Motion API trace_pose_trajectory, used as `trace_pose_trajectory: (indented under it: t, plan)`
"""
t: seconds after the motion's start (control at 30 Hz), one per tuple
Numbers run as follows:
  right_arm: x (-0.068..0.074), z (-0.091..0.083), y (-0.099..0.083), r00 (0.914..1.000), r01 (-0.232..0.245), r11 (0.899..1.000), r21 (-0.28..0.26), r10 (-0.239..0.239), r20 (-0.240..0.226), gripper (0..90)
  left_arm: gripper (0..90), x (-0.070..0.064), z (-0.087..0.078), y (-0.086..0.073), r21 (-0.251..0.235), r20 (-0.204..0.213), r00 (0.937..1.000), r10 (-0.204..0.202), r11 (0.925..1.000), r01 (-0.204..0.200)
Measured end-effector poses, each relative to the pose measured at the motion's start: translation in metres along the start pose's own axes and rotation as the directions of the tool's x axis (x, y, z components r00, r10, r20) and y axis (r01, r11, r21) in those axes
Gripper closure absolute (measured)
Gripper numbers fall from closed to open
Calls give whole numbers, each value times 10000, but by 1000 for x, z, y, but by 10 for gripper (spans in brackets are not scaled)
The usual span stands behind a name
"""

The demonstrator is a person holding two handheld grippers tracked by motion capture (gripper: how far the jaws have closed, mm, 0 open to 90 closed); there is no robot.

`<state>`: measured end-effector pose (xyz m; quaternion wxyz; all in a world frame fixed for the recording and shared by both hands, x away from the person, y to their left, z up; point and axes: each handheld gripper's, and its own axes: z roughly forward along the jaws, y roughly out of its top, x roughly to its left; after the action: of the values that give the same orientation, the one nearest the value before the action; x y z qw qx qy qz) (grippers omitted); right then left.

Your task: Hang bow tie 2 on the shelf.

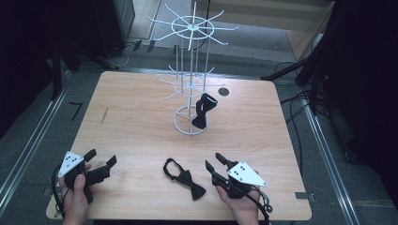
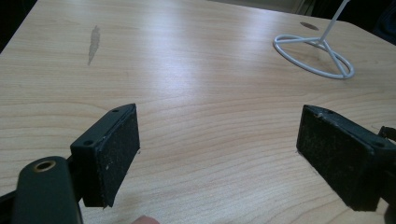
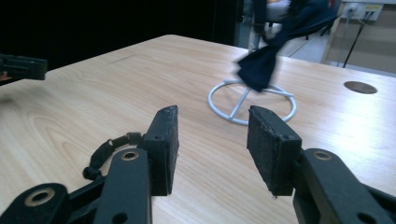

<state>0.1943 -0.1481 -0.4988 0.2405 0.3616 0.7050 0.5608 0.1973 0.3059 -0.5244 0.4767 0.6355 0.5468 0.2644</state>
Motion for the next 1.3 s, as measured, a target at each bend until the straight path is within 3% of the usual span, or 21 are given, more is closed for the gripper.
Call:
trace_pose_trajectory:
  t: [0.77, 0.87, 1.1, 1.3]
  plan:
    - [22, 13, -20, 9961, 258, 9897, 1411, -135, -875, 570, 141, 0, 0, 0, 13, 13, 10000, -6, 10000, 6]
    - [23, 17, -23, 9945, 107, 9832, 1820, 85, -1045, 574, 141, 0, 0, 0, 26, 12, 10000, -3, 10000, 3]
    - [27, 21, -25, 9904, -98, 9748, 2231, 402, -1324, 575, 141, 0, 0, 0, 27, 10, 10000, 15, 10000, -15]
    - [31, 26, -30, 9859, -33, 9613, 2756, 493, -1602, 570, 141, 0, 0, 0, 42, 22, 10000, 9, 10000, -9]
